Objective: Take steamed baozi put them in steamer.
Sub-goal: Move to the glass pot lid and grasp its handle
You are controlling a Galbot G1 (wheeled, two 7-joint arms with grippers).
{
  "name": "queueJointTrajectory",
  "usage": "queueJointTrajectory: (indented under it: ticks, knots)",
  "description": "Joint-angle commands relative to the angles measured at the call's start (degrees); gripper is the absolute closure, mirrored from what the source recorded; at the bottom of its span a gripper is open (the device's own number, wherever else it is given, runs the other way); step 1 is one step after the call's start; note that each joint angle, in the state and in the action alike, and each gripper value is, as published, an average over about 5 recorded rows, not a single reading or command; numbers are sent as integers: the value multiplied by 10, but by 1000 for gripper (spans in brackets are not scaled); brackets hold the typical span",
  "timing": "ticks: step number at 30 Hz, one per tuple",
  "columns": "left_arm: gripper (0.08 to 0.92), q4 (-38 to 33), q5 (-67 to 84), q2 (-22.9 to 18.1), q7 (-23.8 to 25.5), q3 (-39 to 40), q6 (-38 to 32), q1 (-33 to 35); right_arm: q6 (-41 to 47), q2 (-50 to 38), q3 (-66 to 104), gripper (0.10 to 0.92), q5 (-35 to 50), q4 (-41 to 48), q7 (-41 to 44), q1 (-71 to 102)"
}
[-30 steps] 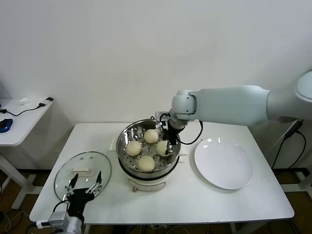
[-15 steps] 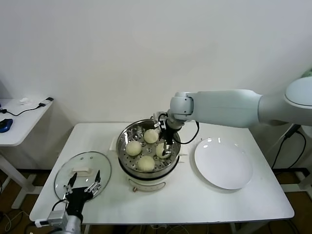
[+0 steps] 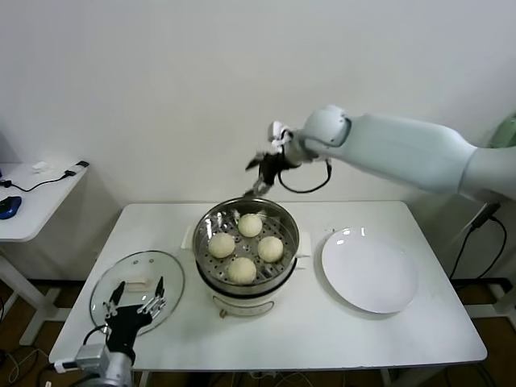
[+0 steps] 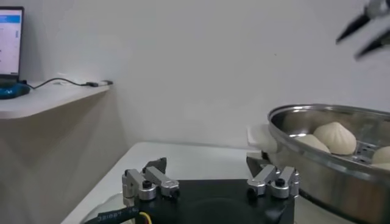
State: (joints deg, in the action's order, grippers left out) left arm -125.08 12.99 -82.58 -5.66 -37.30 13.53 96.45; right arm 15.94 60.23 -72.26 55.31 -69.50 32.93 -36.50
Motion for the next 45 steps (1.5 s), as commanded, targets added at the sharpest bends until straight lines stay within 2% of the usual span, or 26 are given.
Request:
queueJointTrajectory:
  ticks: [1,6,11,15,22,28,38,45]
  knots:
    - [177,0,5,1,-4,0,6,-2,-24,-172,281,203,-60,-61,-261,198]
    - [177,10,4,7,-2,-4,17,-16,-43,-236,489,203,-109,-124,-338,428]
    - [177,30,-13,18,1,-3,10,-27,-86,-245,672,203,-176,-174,-362,662]
    - [177,40,-16,30,-1,-2,5,-32,-106,-204,825,203,-196,-218,-369,833]
    - [177,53,-37,40,-32,-9,-21,-41,-147,-72,996,203,-245,-250,-368,1033]
    - [177,65,-65,56,-44,-8,-40,-36,-169,-3,1052,203,-272,-258,-344,1115]
    - [177,104,-177,80,-62,-2,-97,-38,-219,58,1054,203,-306,-260,-323,1187]
    - [177,143,-288,110,-100,-4,-139,-43,-224,84,1048,203,-324,-265,-322,1210]
